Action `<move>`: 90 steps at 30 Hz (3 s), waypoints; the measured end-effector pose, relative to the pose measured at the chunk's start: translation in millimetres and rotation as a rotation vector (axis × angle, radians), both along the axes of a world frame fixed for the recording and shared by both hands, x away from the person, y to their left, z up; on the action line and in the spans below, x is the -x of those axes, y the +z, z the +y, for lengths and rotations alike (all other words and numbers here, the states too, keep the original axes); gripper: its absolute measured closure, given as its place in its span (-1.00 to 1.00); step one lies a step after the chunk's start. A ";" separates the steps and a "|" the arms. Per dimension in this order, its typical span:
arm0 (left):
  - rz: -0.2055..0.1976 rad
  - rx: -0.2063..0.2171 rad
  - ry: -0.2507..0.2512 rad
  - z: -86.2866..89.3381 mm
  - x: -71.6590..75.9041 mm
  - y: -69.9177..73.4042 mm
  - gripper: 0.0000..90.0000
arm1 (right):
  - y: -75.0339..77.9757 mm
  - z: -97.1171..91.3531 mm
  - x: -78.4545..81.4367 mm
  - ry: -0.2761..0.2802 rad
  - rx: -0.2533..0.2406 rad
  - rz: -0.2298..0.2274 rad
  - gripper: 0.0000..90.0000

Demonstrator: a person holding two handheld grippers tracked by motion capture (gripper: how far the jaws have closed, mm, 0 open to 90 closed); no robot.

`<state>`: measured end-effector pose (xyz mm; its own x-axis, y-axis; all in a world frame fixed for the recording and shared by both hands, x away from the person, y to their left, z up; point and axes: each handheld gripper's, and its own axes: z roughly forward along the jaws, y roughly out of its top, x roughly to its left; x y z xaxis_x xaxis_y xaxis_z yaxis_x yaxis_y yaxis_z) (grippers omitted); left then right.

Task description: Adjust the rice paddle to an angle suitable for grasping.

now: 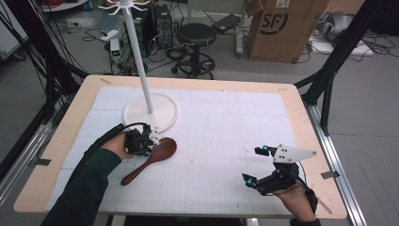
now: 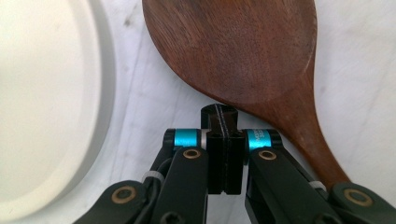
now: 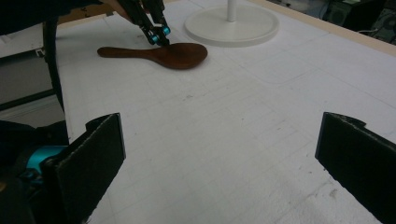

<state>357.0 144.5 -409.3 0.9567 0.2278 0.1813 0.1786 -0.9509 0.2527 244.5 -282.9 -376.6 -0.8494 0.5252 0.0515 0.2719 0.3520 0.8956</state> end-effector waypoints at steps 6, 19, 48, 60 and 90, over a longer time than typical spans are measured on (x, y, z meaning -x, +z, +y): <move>0.066 -0.006 -0.018 -14.3 -3.4 -1.8 1.00 | 0.3 -1.4 0.9 -0.002 -0.002 -0.004 -0.99; 0.122 -0.009 -0.072 -34.3 -8.7 1.9 1.00 | 0.3 -2.8 2.9 -0.004 -0.001 0.001 -0.99; 0.153 0.034 -0.109 -62.9 0.9 21.1 1.00 | -1.1 -2.0 4.2 0.000 0.017 0.003 -0.99; 0.259 0.038 -0.107 -50.8 51.8 24.8 1.00 | -0.8 -1.7 5.4 -0.002 0.017 0.005 -0.99; 0.267 -0.101 0.004 -32.3 36.3 7.0 1.00 | -1.4 -0.9 3.2 -0.009 0.018 0.010 -0.99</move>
